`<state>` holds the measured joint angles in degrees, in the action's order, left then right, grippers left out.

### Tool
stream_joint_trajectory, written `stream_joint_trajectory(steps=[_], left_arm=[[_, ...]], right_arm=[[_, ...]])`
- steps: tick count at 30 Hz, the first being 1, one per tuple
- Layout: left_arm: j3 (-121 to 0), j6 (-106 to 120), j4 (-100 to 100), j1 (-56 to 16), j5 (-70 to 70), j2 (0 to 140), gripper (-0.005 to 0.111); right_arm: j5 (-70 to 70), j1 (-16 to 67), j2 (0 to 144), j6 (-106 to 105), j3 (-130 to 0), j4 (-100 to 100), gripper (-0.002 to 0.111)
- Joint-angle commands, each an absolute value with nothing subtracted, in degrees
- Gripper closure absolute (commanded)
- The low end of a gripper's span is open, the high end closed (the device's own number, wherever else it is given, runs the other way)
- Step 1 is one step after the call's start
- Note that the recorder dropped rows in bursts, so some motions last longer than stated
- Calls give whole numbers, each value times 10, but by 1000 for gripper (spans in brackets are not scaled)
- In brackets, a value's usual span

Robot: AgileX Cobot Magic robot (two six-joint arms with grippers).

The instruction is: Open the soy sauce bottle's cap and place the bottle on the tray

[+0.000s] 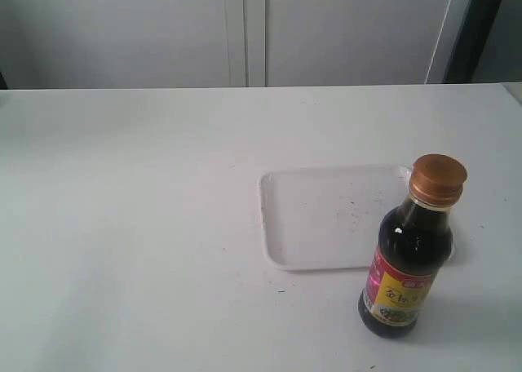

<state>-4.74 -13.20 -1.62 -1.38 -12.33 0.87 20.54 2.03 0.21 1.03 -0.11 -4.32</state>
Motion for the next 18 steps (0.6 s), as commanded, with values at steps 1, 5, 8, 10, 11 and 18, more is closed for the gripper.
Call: stream_joint_trajectory(steps=[1,5,8,10,11,18], left_arm=[[-89,-133,0,-13,-133,56,107],[-143,-133,29,-13,-140,159,107],[-181,-133,56,-13,-144,231,107],[-202,-142,72,-13,-157,277,107],[-214,-159,94,-13,-175,307,107],[-250,-344,302,-13,-283,423,107]], right_arm=[[201,23,0,13,0,-45,108],[201,23,0,13,0,-45,108],[201,23,0,13,0,-45,108],[201,23,0,13,0,-45,108],[201,23,0,13,0,-45,108],[201,23,0,13,0,-45,108]])
